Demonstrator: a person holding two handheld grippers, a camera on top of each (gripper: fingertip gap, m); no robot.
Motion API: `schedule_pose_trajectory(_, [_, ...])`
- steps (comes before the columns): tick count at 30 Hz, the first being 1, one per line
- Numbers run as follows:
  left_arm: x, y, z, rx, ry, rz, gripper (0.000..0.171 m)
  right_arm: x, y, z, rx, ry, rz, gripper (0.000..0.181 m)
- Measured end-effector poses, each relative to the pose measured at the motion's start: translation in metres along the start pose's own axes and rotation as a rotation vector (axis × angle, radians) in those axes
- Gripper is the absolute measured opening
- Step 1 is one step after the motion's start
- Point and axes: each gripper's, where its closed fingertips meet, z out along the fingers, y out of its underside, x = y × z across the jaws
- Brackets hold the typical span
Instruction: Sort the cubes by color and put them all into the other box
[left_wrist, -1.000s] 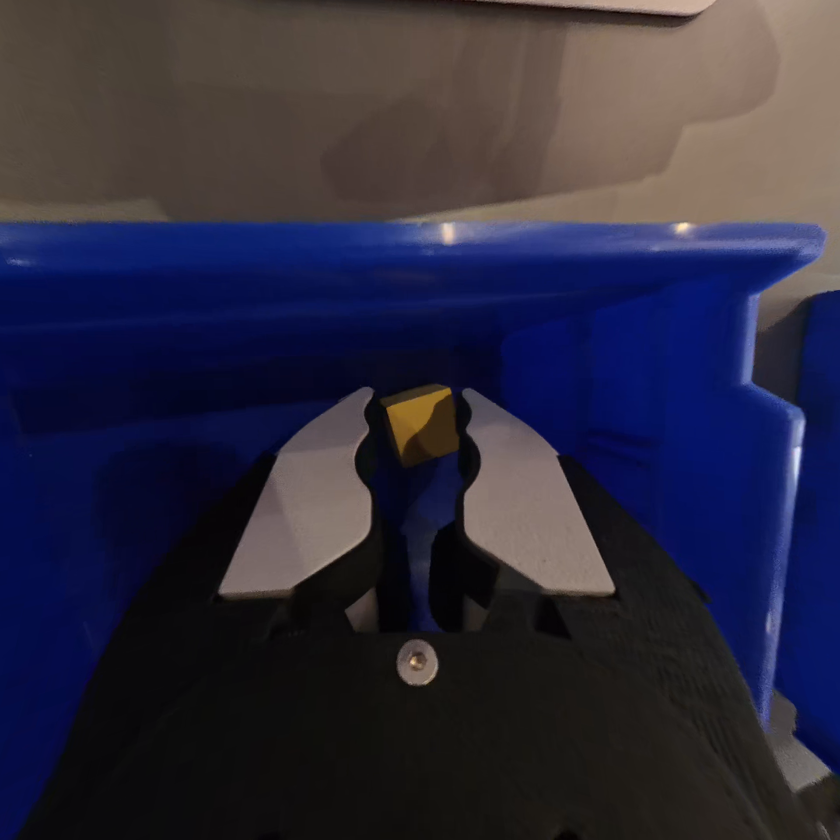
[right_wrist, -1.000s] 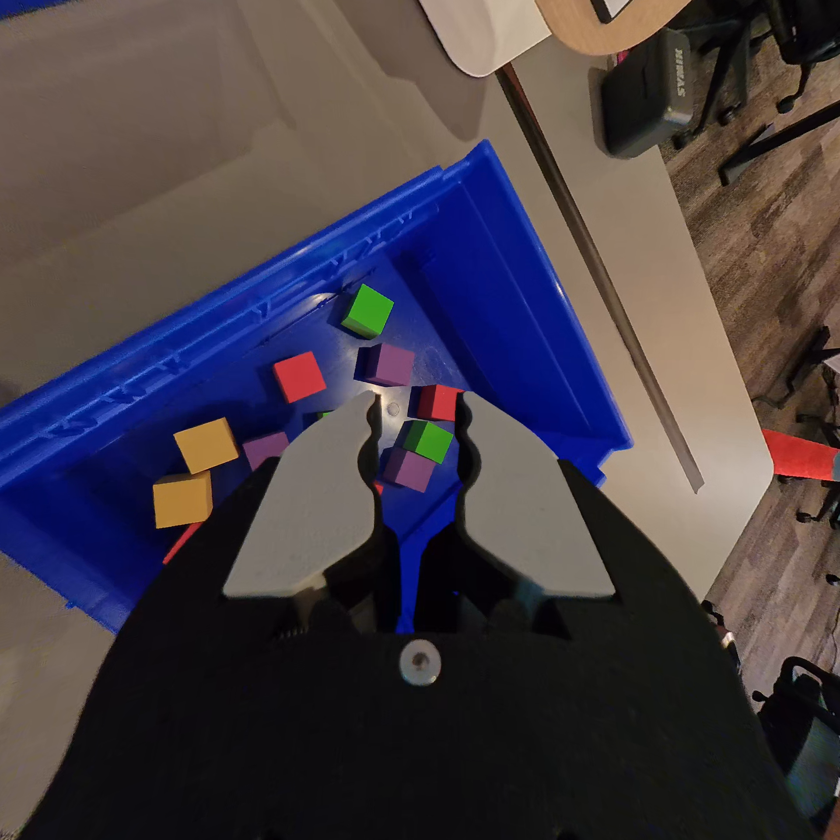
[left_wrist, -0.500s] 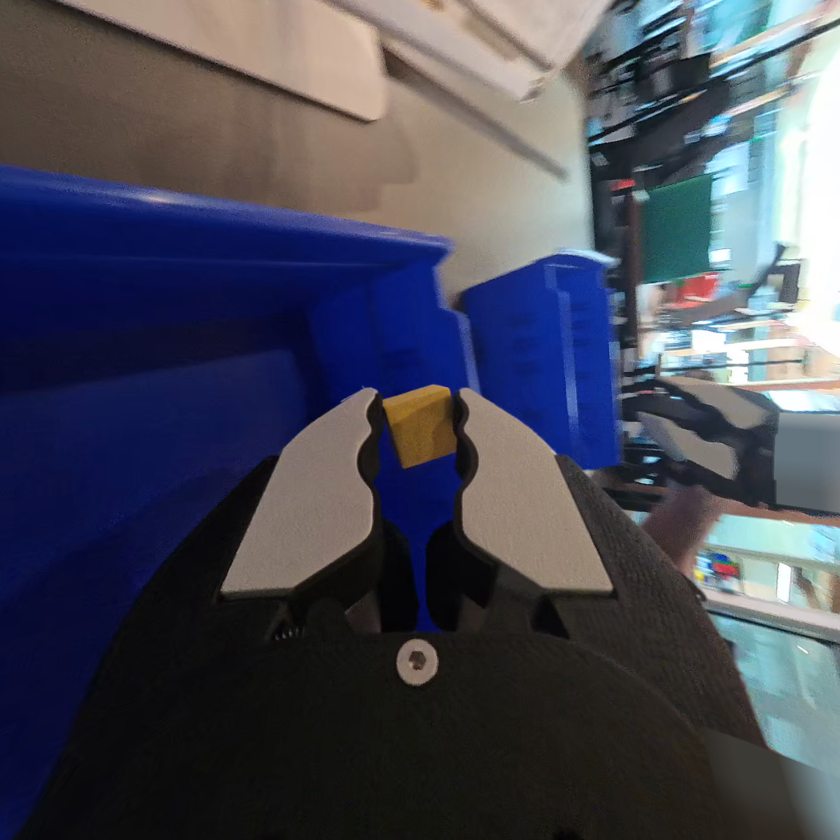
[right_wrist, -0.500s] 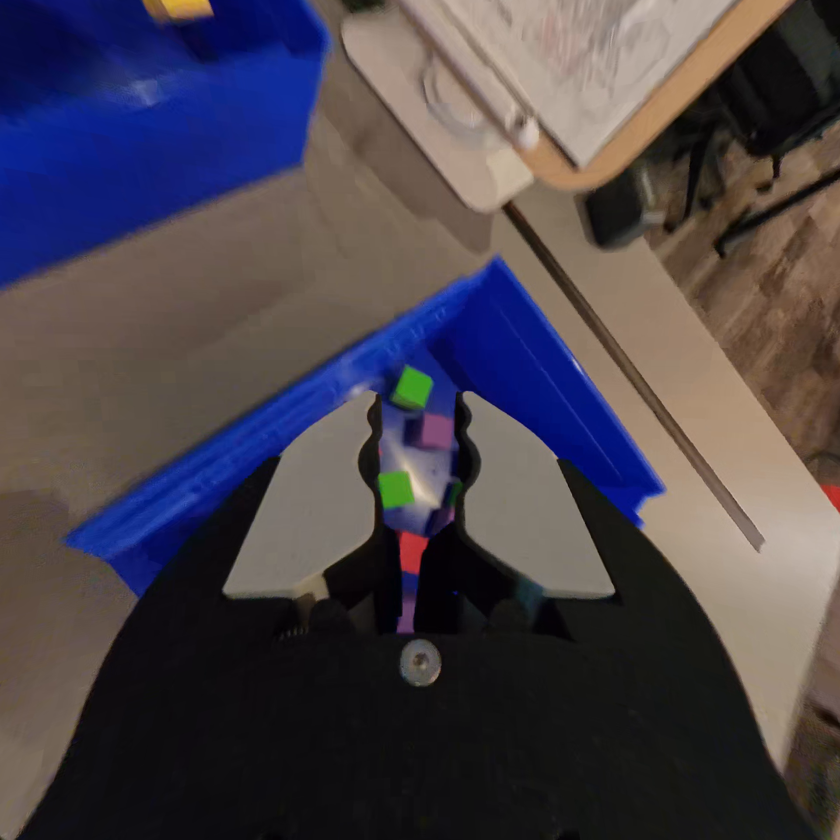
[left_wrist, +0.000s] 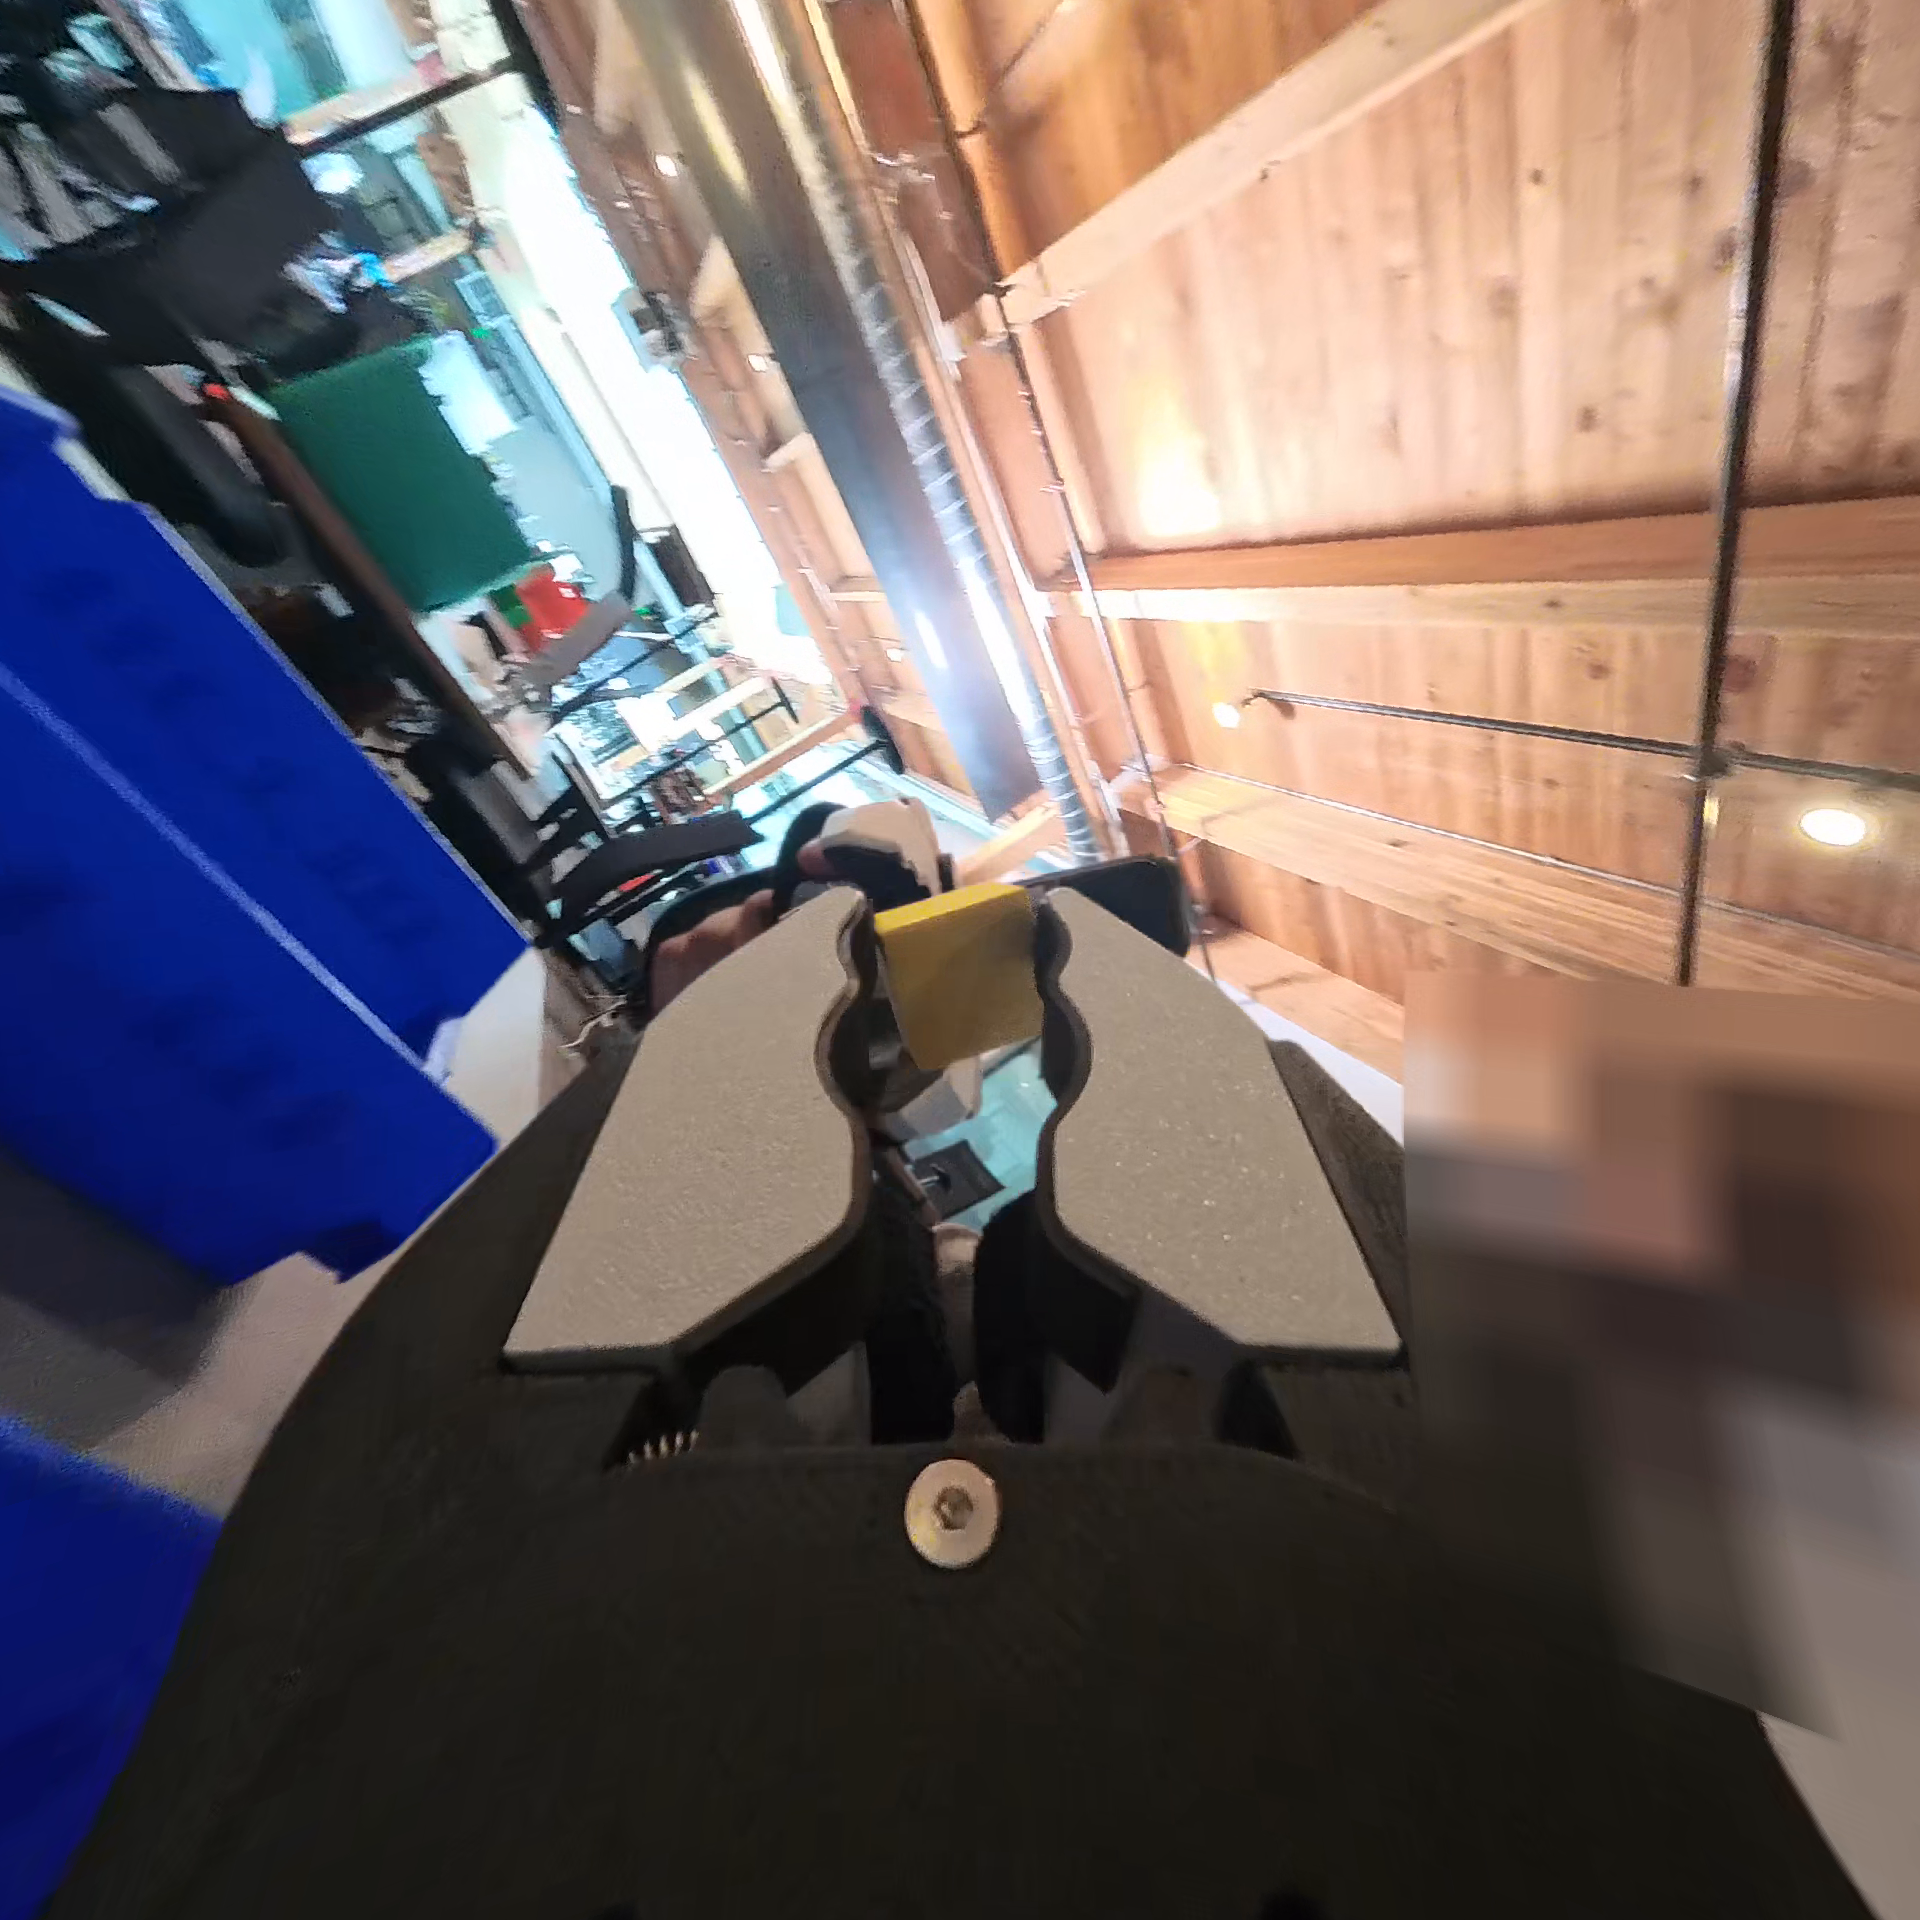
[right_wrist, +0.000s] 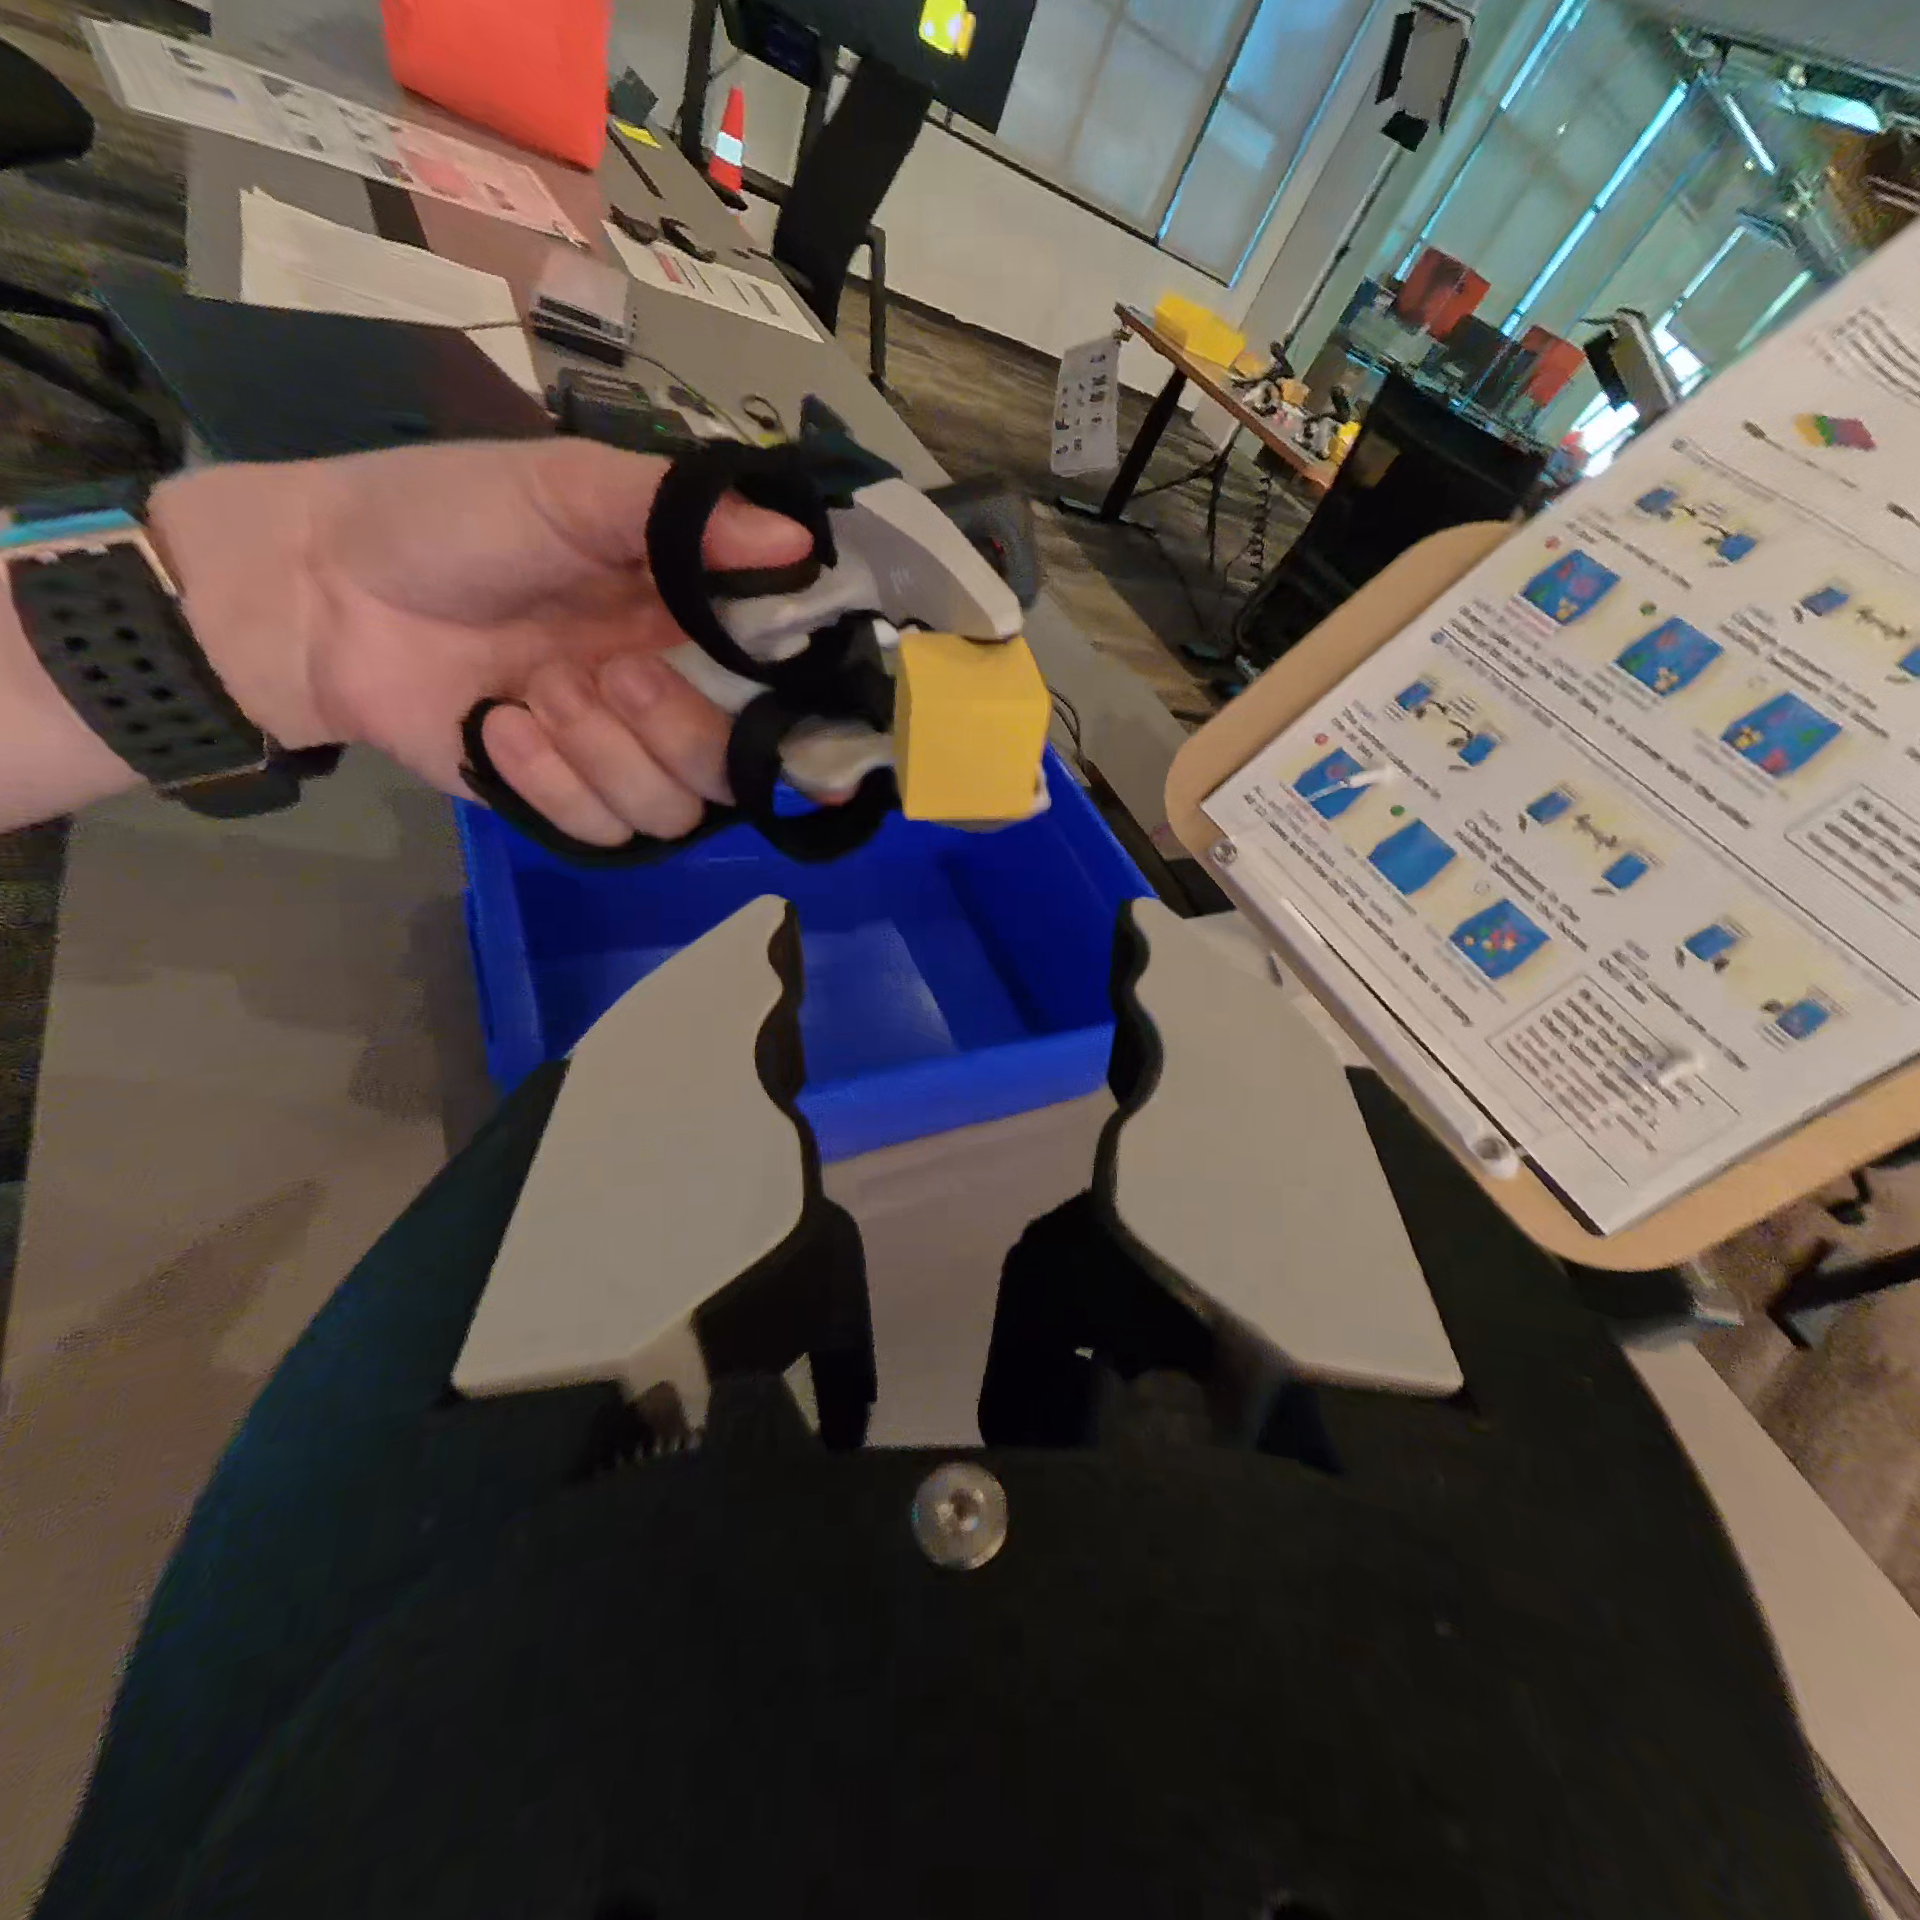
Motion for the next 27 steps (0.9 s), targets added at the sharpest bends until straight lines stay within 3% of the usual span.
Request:
schedule_pose_trajectory(8, [0.008, 0.019, 0.008, -0.035, 0.046, 0.007, 0.029, -0.010, -0.022, 0.018, 0.037, 0.022, -0.064, 0.047])
schedule_pose_trajectory(11, [0.012, 0.021, 0.010, -0.040, 0.070, 0.001, 0.029, -0.011, -0.021, 0.020, 0.007, 0.033, -0.114, 0.032])
schedule_pose_trajectory(16, [0.010, 0.022, 0.011, -0.038, 0.087, -0.006, 0.029, -0.011, -0.018, 0.019, -0.012, 0.063, -0.173, 0.029])
schedule_pose_trajectory(23, [0.011, 0.004, 0.007, 0.091, 0.071, 0.032, 0.032, -0.007, -0.019, 0.003, -0.017, 0.022, -0.150, 0.029])
schedule_pose_trajectory(27, [0.015, 0.001, -0.007, 0.108, -0.055, 0.135, 0.025, 0.014, -0.004, -0.024, -0.150, 0.031, -0.189, 0.029])
